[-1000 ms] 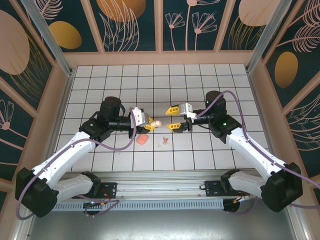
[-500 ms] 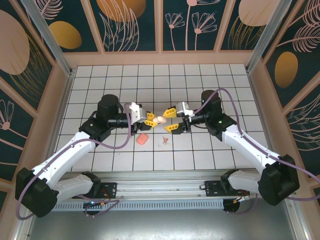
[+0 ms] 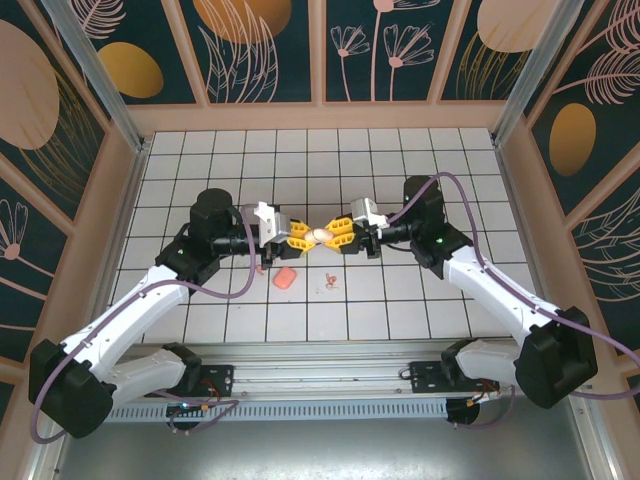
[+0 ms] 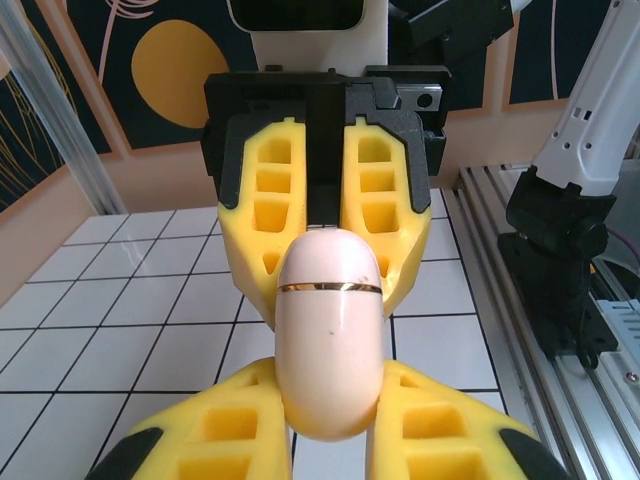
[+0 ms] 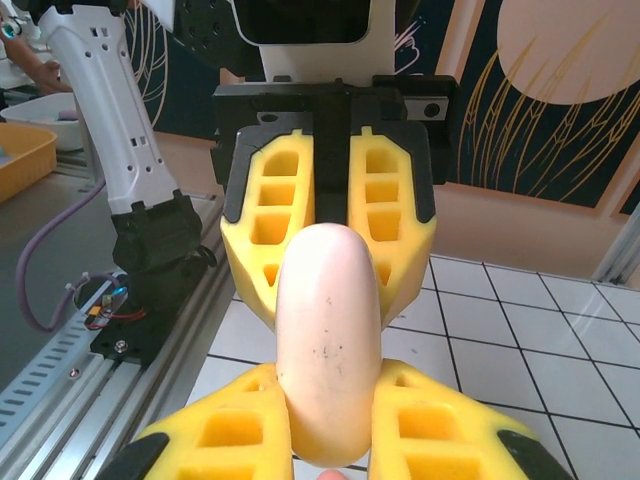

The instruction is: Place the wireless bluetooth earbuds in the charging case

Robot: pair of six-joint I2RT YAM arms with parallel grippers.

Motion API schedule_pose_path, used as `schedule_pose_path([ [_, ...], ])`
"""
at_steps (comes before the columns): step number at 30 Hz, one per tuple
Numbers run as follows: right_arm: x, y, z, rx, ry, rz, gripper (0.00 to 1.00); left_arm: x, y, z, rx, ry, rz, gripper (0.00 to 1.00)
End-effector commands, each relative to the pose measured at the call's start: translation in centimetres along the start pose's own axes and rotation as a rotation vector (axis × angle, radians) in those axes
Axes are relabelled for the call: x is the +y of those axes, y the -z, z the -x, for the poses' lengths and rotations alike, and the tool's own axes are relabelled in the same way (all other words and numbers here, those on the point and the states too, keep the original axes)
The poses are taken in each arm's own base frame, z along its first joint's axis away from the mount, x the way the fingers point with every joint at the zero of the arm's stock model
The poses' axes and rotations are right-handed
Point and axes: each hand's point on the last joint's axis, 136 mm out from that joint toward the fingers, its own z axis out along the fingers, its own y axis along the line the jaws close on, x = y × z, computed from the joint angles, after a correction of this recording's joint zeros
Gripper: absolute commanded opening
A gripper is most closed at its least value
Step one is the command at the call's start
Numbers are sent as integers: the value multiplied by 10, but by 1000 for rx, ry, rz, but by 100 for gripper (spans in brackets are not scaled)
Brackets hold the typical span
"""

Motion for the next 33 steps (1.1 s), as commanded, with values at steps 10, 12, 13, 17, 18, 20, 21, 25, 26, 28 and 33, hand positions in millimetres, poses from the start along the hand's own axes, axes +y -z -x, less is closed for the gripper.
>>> schedule_pose_path([
  [10,-3,-8,-26,299,146,-163,15,-2,12,-39,198,-87,61,48],
  [12,-2,-11,-26,314,165,-165,15,-8,11,-45,217,-86,31,50],
  [13,-2,-12,-25,313,167,-161,15,-8,11,-47,221,-83,24,50],
  [17,-2,-17,-20,293,173,-135,15,-8,10,-51,238,-77,16,49],
  [18,-2,-18,-20,289,173,-130,15,-8,10,-52,239,-78,16,48],
  [20,-2,-19,-19,284,172,-122,15,-8,10,-52,238,-78,14,47],
  [21,-2,-20,-19,285,172,-120,15,-8,10,-51,236,-80,15,47],
  [25,1,-21,-22,284,159,-99,16,-9,11,-49,228,-89,19,49],
  [26,2,-22,-23,281,153,-88,16,-8,11,-48,223,-91,21,49],
  [28,5,-23,-25,279,142,-72,16,-9,11,-45,212,-95,25,50],
  [33,5,-26,-29,284,122,-51,16,-7,11,-43,205,-102,33,50],
])
